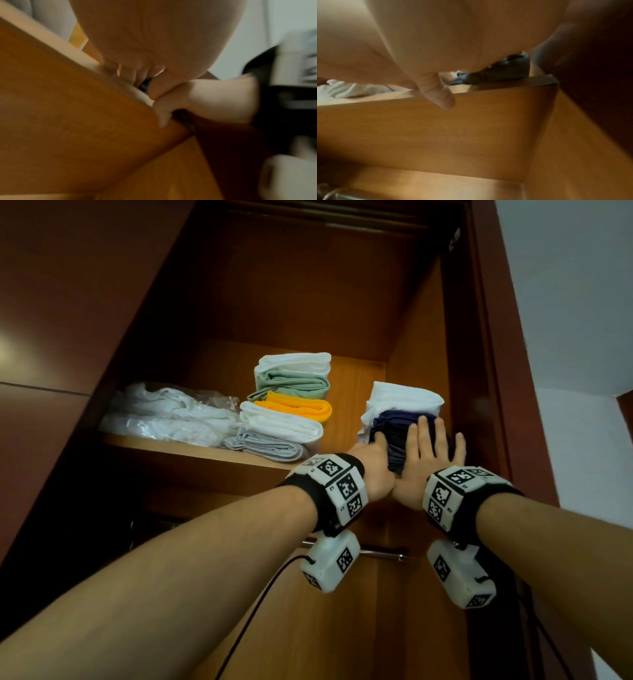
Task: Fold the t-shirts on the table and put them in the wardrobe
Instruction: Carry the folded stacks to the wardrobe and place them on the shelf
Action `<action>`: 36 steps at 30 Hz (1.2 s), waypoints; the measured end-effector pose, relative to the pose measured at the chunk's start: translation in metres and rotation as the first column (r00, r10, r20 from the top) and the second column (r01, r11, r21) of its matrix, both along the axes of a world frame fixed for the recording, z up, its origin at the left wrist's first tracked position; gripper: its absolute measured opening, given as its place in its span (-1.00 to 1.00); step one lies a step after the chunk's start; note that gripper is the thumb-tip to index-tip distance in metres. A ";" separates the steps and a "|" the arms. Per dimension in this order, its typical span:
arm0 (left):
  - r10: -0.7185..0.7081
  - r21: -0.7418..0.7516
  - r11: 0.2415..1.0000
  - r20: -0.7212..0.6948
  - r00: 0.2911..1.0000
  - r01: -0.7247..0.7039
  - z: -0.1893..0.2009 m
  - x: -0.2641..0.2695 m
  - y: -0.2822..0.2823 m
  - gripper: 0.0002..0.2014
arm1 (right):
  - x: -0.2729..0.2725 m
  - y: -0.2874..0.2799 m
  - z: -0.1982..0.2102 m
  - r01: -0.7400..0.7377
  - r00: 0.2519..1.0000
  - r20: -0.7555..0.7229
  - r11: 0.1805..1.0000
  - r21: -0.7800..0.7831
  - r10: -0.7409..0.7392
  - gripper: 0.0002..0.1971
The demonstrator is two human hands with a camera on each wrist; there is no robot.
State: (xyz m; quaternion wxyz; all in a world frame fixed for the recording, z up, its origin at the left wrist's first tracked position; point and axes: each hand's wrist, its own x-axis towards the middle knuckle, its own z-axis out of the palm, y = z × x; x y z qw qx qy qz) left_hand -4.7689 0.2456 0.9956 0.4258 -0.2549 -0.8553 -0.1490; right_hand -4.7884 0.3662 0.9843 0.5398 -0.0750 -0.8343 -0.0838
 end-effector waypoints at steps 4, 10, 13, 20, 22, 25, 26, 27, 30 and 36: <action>-0.156 0.191 0.960 -0.242 0.958 0.205 -0.006 0.028 -0.029 -0.51 | 0.010 -0.024 0.001 -0.098 0.995 -0.041 0.991 -0.088 0.095 -0.06; 0.258 0.603 0.768 -0.600 0.758 0.216 0.006 0.048 -0.096 -0.46 | 0.028 -0.070 0.009 -0.507 0.860 -0.138 0.853 -0.125 0.491 0.02; 0.263 0.735 0.652 -0.451 0.853 0.188 0.014 0.037 -0.129 -0.27 | 0.029 -0.088 0.012 -0.613 0.789 -0.134 0.781 -0.121 0.599 0.04; -0.072 0.739 0.672 0.001 0.997 0.048 0.002 0.006 -0.153 -0.18 | 0.021 -0.107 0.009 -0.708 0.702 -0.076 0.681 -0.187 0.709 0.01; -0.067 0.704 0.709 0.012 0.998 0.039 0.001 0.004 -0.150 -0.23 | 0.023 -0.112 0.006 -0.723 0.686 -0.057 0.670 -0.168 0.726 -0.03; -0.033 0.648 0.762 0.001 0.999 0.025 0.004 0.005 -0.148 -0.27 | 0.027 -0.118 0.005 -0.728 0.676 -0.018 0.664 -0.170 0.737 -0.06; -0.005 0.617 0.787 -0.001 1.000 0.004 0.006 0.004 -0.146 -0.28 | 0.027 -0.119 0.005 -0.730 0.674 -0.020 0.662 -0.170 0.739 -0.05; 0.025 0.584 0.812 -0.007 1.000 -0.016 0.007 0.002 -0.145 -0.28 | 0.027 -0.120 0.006 -0.733 0.672 -0.027 0.659 -0.169 0.740 -0.04; 0.067 0.501 0.864 -0.035 0.997 -0.041 0.015 0.002 -0.141 -0.30 | 0.028 -0.119 0.008 -0.719 0.682 -0.044 0.659 -0.223 0.730 -0.01; 0.008 0.462 0.887 0.016 1.000 -0.015 0.026 0.010 -0.118 -0.38 | 0.029 -0.096 0.010 -0.645 0.750 -0.068 0.704 -0.297 0.658 0.06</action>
